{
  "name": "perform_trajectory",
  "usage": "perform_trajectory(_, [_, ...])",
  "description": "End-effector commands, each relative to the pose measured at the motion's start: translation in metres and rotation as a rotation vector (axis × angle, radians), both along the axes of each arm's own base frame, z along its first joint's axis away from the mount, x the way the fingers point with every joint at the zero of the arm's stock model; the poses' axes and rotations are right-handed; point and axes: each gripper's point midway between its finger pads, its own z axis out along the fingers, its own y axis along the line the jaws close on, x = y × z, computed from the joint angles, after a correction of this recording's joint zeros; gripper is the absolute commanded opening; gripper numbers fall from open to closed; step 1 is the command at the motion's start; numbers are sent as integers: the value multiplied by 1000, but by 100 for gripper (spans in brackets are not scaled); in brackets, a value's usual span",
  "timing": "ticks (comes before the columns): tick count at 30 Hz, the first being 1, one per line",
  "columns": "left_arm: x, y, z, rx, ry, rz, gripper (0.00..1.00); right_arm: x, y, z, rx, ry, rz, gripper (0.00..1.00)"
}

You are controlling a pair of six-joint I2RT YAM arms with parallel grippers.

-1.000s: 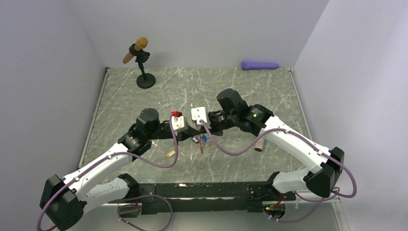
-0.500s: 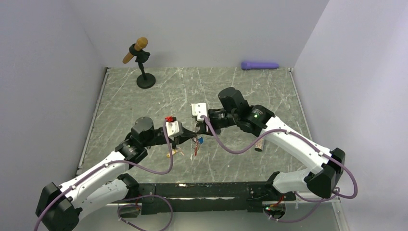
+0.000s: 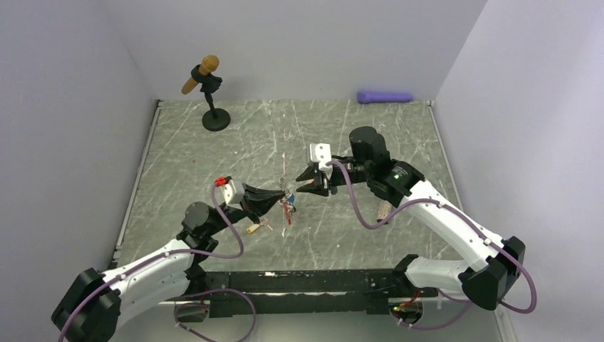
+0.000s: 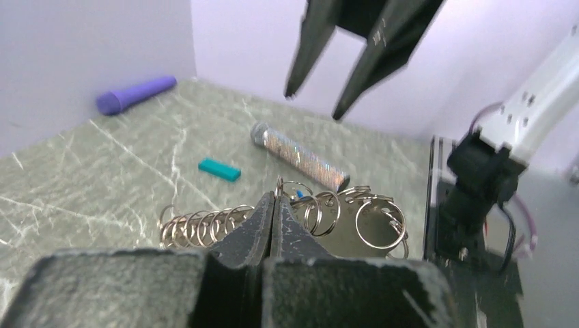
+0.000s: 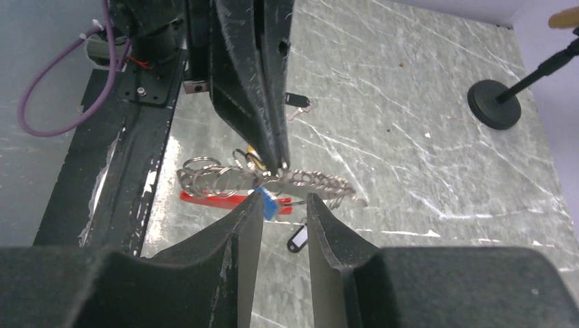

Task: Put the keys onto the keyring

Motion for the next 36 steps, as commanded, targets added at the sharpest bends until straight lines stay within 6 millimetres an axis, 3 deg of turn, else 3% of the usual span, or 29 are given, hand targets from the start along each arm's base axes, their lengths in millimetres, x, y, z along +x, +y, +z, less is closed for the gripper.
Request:
perform_trajectory(1, [-4, 24, 78, -363, -123, 62, 0, -10, 4, 21, 93, -68, 75, 33])
perform_trajectory(8, [-7, 31, 108, -534, -178, 39, 0, 7, 8, 27, 132, -82, -10, 33])
perform_trajectory(15, [-3, 27, 113, -519, -216, 40, 0, 21, 10, 42, 187, -100, -87, 33])
perform_trajectory(23, [1, 15, 109, -414, -234, 35, 0, 21, 11, 51, 224, -70, -106, 22])
perform_trajectory(29, [1, 10, 98, -302, -253, 41, 0, 34, 6, 64, 257, -45, -183, 17])
perform_trajectory(36, [1, 9, 88, -226, -271, 46, 0, 18, 8, 63, 274, 16, -107, 16])
